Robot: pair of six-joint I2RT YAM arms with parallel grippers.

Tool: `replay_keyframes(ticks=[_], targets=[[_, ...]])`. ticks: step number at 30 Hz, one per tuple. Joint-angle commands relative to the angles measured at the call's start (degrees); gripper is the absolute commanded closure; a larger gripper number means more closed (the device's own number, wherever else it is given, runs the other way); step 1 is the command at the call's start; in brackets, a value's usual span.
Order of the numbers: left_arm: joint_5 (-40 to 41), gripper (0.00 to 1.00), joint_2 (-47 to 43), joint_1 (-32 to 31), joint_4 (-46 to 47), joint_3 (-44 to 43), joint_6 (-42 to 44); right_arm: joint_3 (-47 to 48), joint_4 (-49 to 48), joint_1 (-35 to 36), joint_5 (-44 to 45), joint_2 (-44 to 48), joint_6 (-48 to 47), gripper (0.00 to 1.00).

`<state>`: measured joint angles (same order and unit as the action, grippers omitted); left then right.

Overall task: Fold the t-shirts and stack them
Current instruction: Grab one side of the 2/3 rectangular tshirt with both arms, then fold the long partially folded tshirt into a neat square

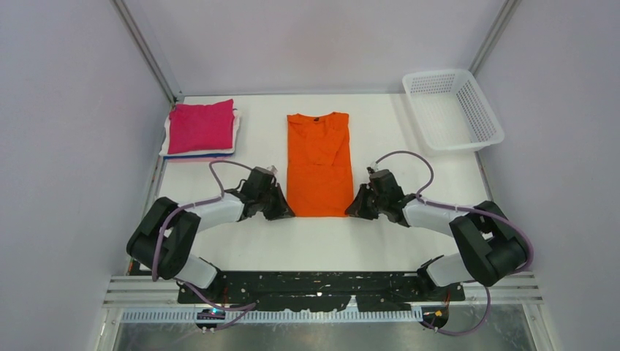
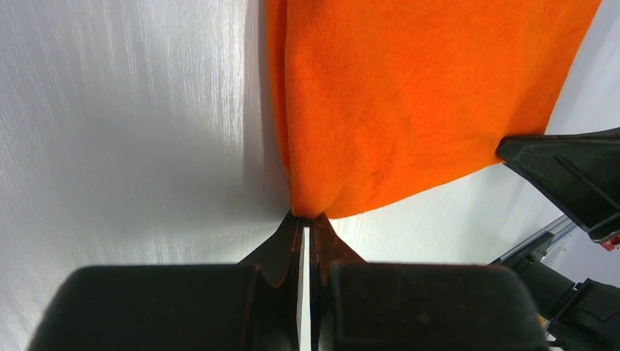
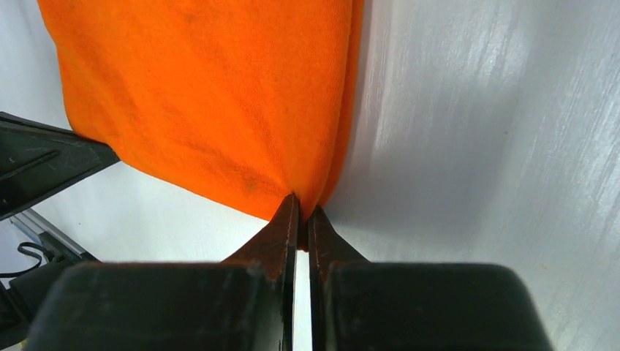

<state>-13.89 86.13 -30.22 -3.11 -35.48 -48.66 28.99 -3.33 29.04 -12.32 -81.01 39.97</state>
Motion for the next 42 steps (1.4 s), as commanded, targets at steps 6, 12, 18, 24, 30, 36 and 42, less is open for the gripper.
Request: replay_keyframes(ticks=[6, 12, 18, 24, 30, 36, 42], targets=[[3.0, 1.0, -8.0, -6.2, -6.1, 9.7, -1.3, -4.0, 12.6, 5.5, -1.4, 7.8, -1.7, 0.95], [3.8, 1.0, -21.9, -13.8, -11.3, 16.0, -4.8, -7.8, 20.9, 10.1, -3.5, 18.6, -0.4, 0.95], [3.4, 1.0, -32.2, -20.8, -13.2, 16.3, -8.8, -10.1, 24.1, 14.2, -6.9, 29.3, 2.7, 0.95], [8.6, 1.0, -38.4, -20.8, -17.8, 10.8, -5.5, -5.8, 25.4, 14.2, -3.5, 33.6, 2.0, 0.95], [17.1, 1.0, -39.5, -19.7, -18.3, 5.1, -1.4, 1.6, 24.8, 10.9, 1.2, 31.3, -1.8, 0.95], [15.0, 1.0, -32.9, -12.5, -15.0, -2.8, 4.5, 8.4, 21.3, 3.3, -3.9, 24.9, -5.6, 0.95], [11.7, 1.0, -24.1, -5.9, -13.8, -11.0, 8.6, 14.9, 18.2, -3.0, -6.5, 16.6, -7.4, 0.95]])
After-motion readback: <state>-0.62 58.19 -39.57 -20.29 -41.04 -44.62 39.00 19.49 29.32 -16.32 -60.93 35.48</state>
